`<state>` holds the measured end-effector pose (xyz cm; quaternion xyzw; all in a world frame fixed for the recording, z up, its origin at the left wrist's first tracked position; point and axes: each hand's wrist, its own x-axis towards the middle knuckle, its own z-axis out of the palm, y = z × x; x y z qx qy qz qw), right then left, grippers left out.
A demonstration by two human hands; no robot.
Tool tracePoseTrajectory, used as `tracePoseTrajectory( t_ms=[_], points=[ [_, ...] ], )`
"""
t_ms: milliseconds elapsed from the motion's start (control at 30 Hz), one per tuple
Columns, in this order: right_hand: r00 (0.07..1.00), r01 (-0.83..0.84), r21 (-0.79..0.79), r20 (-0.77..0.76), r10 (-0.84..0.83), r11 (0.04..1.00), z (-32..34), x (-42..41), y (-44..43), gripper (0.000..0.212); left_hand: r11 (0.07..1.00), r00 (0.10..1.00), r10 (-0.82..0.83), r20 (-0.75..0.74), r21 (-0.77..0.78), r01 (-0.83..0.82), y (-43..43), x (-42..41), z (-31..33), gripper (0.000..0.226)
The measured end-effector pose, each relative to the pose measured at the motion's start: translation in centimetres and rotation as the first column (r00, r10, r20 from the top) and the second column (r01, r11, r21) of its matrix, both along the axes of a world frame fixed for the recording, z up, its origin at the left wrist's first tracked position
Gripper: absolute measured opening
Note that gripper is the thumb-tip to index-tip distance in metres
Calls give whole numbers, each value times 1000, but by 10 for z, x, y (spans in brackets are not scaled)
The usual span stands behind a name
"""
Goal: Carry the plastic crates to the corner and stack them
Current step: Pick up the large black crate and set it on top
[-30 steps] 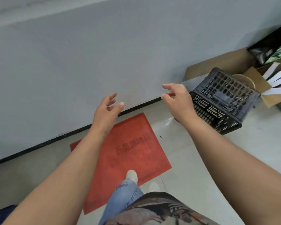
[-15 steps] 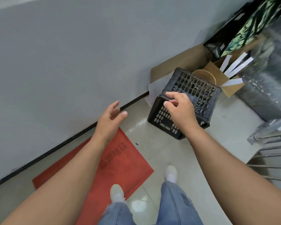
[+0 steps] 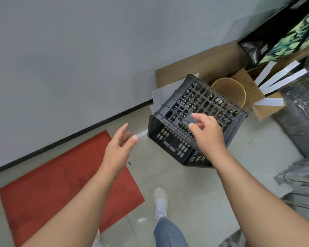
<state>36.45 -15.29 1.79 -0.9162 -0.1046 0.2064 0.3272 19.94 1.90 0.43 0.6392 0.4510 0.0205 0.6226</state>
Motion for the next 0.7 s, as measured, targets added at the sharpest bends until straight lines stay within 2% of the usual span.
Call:
tracePoseTrajectory(
  t_ms=[267, 433, 500, 600, 700],
  points=[
    [999, -44, -154, 10, 46, 987, -89, 29, 3, 39, 996, 997, 65, -46, -59, -68, -12, 34, -97, 51],
    [993, -102, -267, 25, 113, 958, -120, 23, 6, 43, 990, 994, 97, -56, -98, -102, -17, 32, -145, 47],
    [988, -131, -367, 32, 153, 921, -125, 21, 5, 49, 988, 993, 106, -51, -110, -111, -18, 30, -159, 43],
    [976, -180, -560, 2, 218, 809, -135, 17, 3, 67, 982, 990, 132, -48, -131, -137, -17, 26, -179, 36],
    [965, -197, -678, -9, 261, 708, -151, 7, 6, 77, 974, 985, 160, -58, -154, -167, -15, 19, -196, 37]
  ],
)
